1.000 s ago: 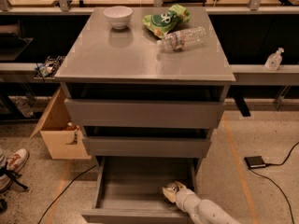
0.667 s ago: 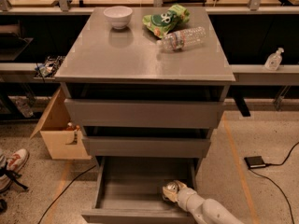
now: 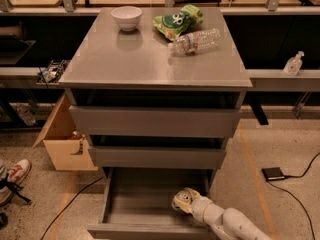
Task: Pick 7up can from bottom drawer and place on counter
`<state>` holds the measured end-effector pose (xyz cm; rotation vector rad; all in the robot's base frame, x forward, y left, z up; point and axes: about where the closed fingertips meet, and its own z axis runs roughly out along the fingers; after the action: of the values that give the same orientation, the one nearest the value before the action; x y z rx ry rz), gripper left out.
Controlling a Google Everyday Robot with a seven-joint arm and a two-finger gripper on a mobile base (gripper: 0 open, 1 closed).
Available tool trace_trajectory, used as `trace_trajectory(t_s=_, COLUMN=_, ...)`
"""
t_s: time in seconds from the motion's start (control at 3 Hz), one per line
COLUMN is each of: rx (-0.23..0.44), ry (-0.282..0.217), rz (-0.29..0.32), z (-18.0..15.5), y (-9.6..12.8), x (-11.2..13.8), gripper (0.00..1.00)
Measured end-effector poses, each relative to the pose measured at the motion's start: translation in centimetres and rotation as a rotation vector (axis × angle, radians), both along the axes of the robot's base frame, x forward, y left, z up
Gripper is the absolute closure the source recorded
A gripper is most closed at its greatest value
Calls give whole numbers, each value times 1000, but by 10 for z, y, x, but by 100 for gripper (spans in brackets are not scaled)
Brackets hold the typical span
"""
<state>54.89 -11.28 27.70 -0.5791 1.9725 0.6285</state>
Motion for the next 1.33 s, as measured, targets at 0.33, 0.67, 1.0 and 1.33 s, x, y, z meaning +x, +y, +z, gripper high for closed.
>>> trace_trajectory(t_s=0.33, rx=0, ry=0, rz=0, z=0, y=0, x=0, gripper=100)
trace_trajectory(t_s=0.67, rx=-23, ry=-30, rz=43, z=14, y=7, x=1, gripper=100)
trace_trajectory(t_s=1.0, rx=-101, ry=-130, rz=98, z=62, y=10, x=-2, gripper=100)
trace_trajectory(t_s=1.33, rx=-178, ry=-238, rz=148, z=122, y=15, x=-14, gripper=100)
